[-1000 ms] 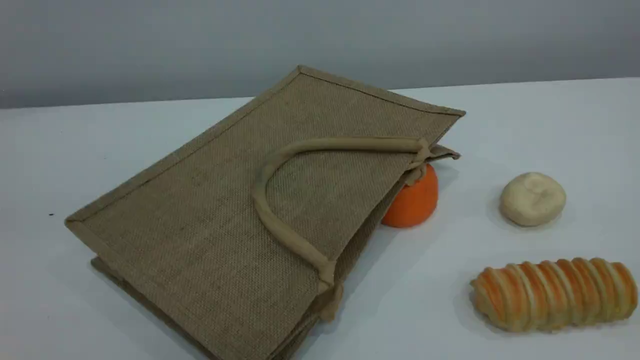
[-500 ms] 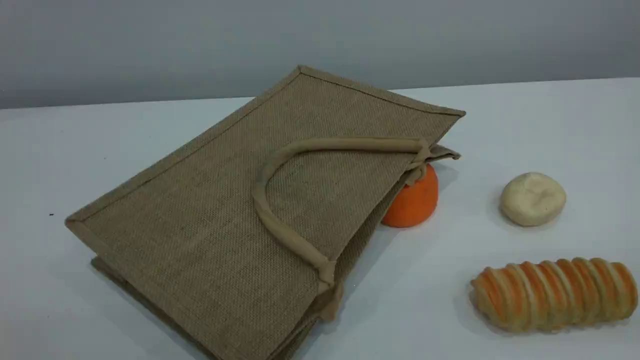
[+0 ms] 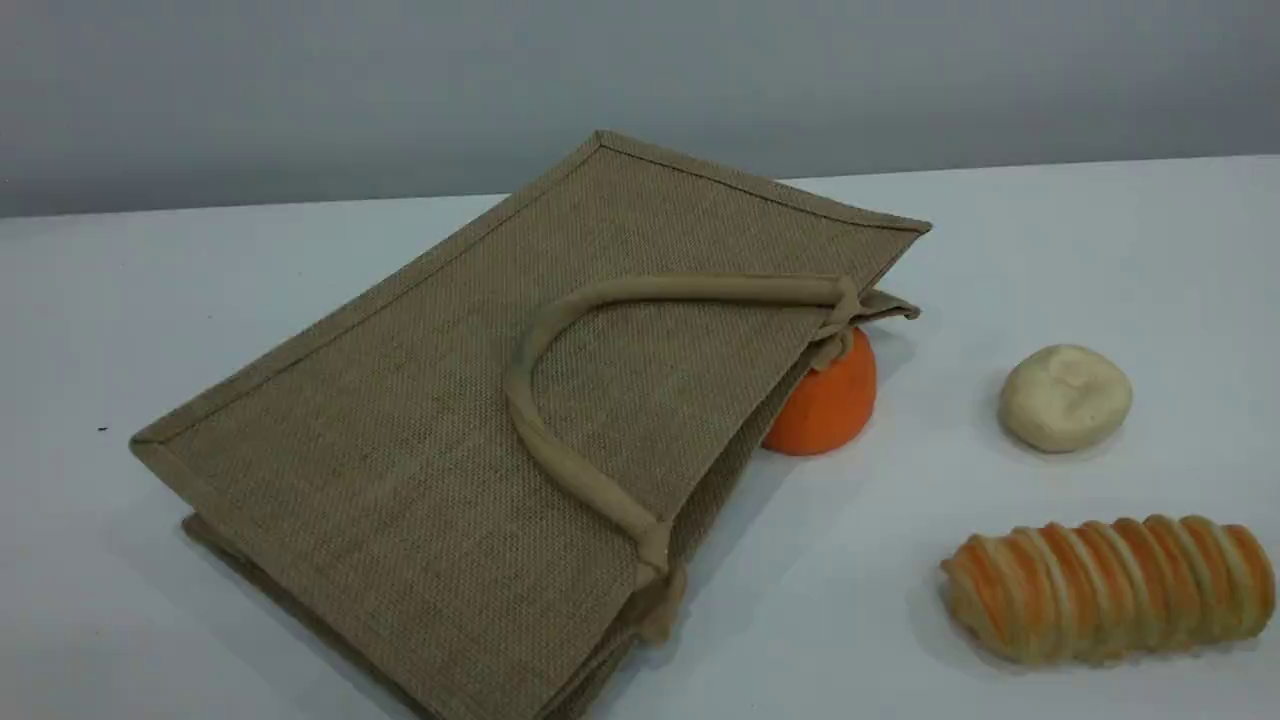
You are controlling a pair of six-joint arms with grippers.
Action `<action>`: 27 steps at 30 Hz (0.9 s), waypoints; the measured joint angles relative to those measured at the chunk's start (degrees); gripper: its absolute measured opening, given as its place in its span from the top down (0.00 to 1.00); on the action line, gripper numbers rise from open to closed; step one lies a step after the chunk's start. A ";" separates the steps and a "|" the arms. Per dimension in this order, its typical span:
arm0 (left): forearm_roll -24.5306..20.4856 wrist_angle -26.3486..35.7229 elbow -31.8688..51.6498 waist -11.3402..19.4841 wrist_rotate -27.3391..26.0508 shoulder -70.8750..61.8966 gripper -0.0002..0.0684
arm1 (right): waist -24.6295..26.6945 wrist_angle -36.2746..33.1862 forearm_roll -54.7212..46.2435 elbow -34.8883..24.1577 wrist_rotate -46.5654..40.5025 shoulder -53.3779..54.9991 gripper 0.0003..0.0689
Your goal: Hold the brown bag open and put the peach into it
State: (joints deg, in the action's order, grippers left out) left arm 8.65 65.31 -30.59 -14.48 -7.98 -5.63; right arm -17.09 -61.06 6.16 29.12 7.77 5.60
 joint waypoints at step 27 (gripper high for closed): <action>-5.78 -3.39 1.67 3.40 5.30 4.06 0.22 | 1.93 -0.16 0.06 0.00 0.00 -3.50 0.18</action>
State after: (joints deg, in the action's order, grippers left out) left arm 2.88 61.91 -28.92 -11.08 -2.68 -1.57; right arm -15.15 -61.21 6.22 29.12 7.77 2.10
